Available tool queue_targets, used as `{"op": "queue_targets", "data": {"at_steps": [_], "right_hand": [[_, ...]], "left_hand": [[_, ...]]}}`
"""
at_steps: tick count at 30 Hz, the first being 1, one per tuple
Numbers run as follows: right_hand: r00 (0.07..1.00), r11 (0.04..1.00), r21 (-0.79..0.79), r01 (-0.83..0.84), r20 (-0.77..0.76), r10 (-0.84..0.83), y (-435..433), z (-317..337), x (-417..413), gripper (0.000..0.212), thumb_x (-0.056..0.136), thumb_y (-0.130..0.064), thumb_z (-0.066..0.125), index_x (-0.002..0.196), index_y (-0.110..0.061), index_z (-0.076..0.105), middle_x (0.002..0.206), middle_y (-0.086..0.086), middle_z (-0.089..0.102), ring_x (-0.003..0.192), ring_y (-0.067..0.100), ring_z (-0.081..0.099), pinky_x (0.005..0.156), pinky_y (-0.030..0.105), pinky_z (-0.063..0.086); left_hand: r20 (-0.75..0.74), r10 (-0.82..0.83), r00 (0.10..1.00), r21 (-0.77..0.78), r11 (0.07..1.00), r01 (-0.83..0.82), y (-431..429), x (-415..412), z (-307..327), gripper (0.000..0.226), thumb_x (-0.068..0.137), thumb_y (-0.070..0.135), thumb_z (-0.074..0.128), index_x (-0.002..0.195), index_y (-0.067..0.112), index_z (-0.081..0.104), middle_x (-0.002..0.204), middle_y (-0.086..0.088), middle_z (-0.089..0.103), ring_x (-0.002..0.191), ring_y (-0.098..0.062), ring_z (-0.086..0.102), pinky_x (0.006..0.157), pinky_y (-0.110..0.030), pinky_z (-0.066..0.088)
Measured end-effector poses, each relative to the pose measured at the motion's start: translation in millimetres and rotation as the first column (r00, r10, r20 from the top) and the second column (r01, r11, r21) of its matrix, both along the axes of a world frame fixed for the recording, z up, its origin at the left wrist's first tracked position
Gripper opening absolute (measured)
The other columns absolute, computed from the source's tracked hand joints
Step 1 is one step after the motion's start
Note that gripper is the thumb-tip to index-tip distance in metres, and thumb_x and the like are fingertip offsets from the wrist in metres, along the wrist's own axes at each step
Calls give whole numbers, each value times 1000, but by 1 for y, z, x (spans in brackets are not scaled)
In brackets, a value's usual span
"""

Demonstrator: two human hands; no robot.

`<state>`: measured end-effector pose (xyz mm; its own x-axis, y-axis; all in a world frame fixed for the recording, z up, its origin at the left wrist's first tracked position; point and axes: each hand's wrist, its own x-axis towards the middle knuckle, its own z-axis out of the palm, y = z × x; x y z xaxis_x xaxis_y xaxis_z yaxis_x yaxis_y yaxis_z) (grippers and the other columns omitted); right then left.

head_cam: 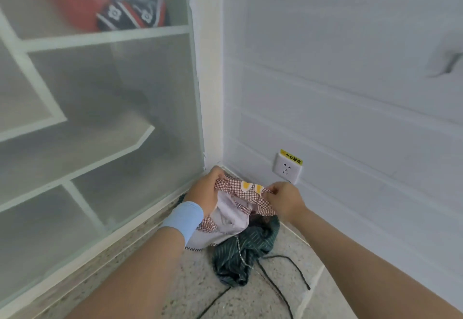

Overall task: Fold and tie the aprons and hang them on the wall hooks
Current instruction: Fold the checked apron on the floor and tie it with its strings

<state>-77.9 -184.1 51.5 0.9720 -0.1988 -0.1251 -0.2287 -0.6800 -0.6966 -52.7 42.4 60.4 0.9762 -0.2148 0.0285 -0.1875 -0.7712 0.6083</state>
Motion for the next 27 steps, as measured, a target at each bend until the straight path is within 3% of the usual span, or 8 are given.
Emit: {"op": "queue_targets", "data": {"at_steps": [4, 7, 11, 14, 21, 23, 25, 27], "right_hand": [[987, 957, 260, 129, 57, -149, 0, 47, -31, 43, 101, -31, 54, 93, 7, 69, 70, 13, 63, 65, 19, 54, 62, 33, 40], [976, 893, 429, 137, 95, -195, 5, 91, -51, 46, 104, -38, 43, 98, 0, 69, 84, 8, 67, 80, 23, 61, 77, 38, 49], [997, 913, 400, -79, 41, 69, 5, 142, -88, 14, 95, -24, 58, 106, -17, 55, 103, 0, 59, 93, 15, 57, 71, 27, 45], [980, 967, 158, -198, 0, 201, -1, 158, -108, 29, 86, -12, 67, 113, -15, 57, 111, 3, 64, 103, 17, 60, 80, 29, 49], [925, 962, 274, 17, 361, -119, 2, 197, -152, 20, 89, -28, 74, 81, -10, 77, 82, 6, 74, 74, 15, 63, 66, 23, 52], [991, 931, 353, -94, 119, 55, -1, 221, -174, 34, 95, -34, 65, 102, -1, 71, 102, 17, 73, 84, 22, 65, 79, 34, 57], [916, 838, 481, -258, -155, 371, -9, 245, -197, 40, 98, -35, 57, 116, 0, 63, 115, 19, 68, 97, 28, 67, 85, 41, 58], [862, 777, 539, -326, -168, 478, -16, 261, -213, 40, 97, -33, 56, 117, 0, 64, 119, 17, 68, 104, 30, 66, 90, 42, 56]], "left_hand": [[-58, 17, 998, -2, 1000, -18, 9, -23, 50, 42, 89, -1, 39, 118, 26, 54, 114, -6, 65, 99, -27, 62, 90, -36, 50], [-161, -52, 986, -5, 999, 52, 13, -41, 95, 33, 92, 9, 45, 114, 16, 69, 117, -3, 67, 106, -22, 61, 93, -29, 47], [-177, -23, 984, -120, 993, 2, 28, -70, 156, 23, 94, 7, 47, 96, 0, 69, 97, -12, 67, 89, -22, 59, 71, -25, 46], [-135, -6, 991, -171, 985, -17, 43, -90, 178, 28, 95, 4, 45, 102, 5, 72, 103, -11, 69, 93, -23, 61, 84, -29, 47], [126, -9, 992, 15, 1000, 7, 65, -130, 218, 30, 97, 11, 47, 108, 18, 74, 115, 1, 69, 99, -15, 60, 87, -25, 45], [-43, -157, 987, 116, 980, 161, 79, -140, 242, 20, 93, 15, 56, 99, 20, 75, 109, 0, 73, 98, -20, 67, 90, -32, 53], [-344, -290, 893, 104, 933, 344, 92, -157, 267, 15, 91, 13, 62, 100, 15, 74, 100, -7, 75, 90, -26, 71, 79, -35, 60], [-463, -377, 802, -19, 909, 416, 106, -165, 281, 18, 91, 9, 62, 106, 6, 71, 102, -14, 74, 87, -26, 71, 75, -33, 59]]}}
